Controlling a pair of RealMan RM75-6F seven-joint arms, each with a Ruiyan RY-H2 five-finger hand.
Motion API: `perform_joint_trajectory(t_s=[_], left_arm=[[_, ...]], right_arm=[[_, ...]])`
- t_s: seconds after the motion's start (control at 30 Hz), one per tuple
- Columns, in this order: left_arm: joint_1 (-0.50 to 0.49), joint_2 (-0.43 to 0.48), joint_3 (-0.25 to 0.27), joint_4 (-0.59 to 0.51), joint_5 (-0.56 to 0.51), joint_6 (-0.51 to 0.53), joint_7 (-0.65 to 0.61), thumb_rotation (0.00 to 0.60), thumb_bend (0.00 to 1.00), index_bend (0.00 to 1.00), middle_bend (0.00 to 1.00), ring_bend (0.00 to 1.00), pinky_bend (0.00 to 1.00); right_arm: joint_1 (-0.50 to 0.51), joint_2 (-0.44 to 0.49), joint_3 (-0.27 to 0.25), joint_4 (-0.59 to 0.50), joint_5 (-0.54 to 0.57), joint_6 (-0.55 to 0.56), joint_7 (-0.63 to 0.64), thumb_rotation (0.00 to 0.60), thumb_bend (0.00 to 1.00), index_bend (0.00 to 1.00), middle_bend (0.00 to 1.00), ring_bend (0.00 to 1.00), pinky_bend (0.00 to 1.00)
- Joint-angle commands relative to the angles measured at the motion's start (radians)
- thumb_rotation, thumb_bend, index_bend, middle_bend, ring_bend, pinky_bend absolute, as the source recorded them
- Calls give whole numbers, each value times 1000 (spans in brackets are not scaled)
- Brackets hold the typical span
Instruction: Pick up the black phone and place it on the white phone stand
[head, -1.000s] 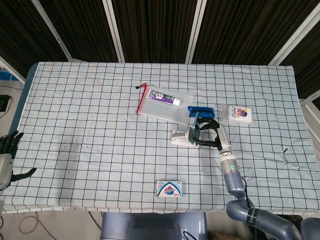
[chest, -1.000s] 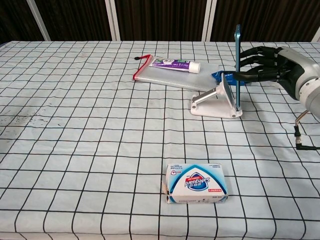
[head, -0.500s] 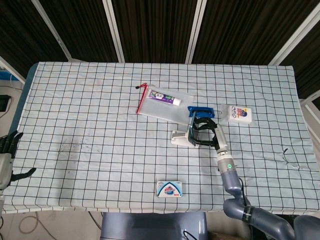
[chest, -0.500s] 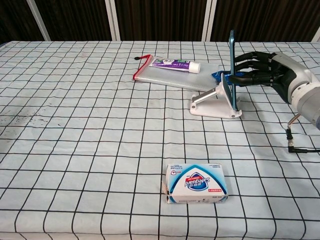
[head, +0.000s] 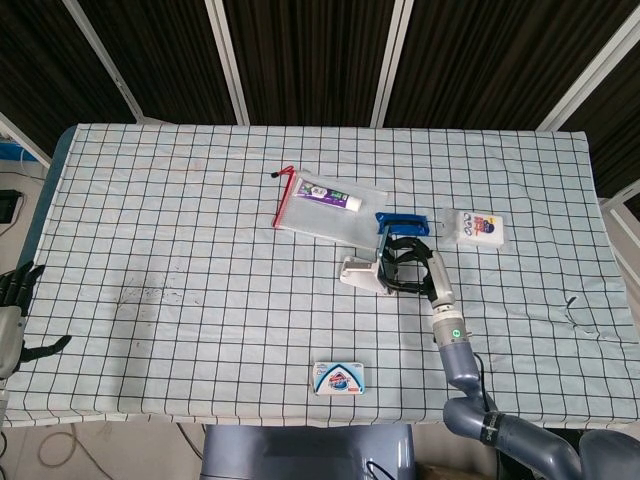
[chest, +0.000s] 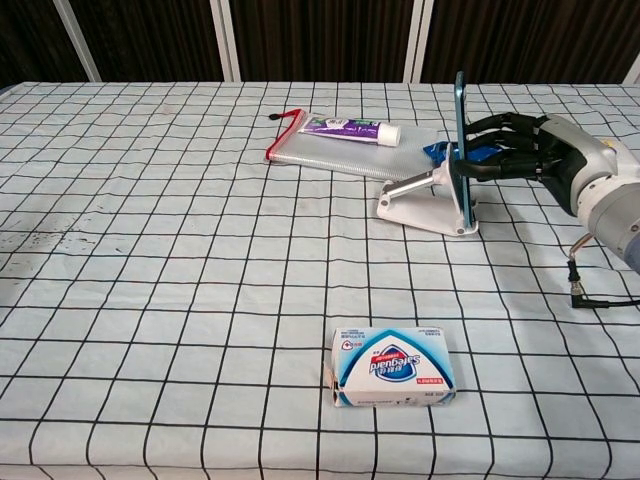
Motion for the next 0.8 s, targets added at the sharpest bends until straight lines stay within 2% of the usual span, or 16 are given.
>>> perform_joint_trajectory(t_s=[0.03, 0.13, 0.33, 0.43, 0.67, 0.8], left_arm=[[0, 0, 0, 0, 0, 0, 0, 600, 0, 0, 0, 0, 0], [0, 0, 0, 0, 1, 1, 1, 600, 0, 0, 0, 0, 0], [1, 0, 0, -1, 0, 2, 2, 600, 0, 0, 0, 0, 0], [1, 1, 0, -2, 0, 3, 3, 600, 0, 0, 0, 0, 0], [2, 1, -1, -2, 0, 5, 2, 600, 0, 0, 0, 0, 0], [2, 2, -1, -3, 1, 5, 2, 600, 0, 0, 0, 0, 0]], right_arm=[[0, 0, -2, 0, -2, 1, 0, 600, 250, 481, 521, 408, 334], [0, 1, -6, 0, -5, -1, -4, 600, 178, 463, 472, 360, 290], [2, 8, -17, -8, -3, -19, -25, 600, 46, 313, 341, 235, 216], [3, 14, -22, -15, -3, -28, -35, 600, 24, 265, 299, 211, 198], [3, 22, -29, -28, 7, -40, -65, 600, 0, 13, 82, 74, 160], [1, 31, -31, -45, 15, -45, -89, 600, 0, 0, 14, 21, 151]])
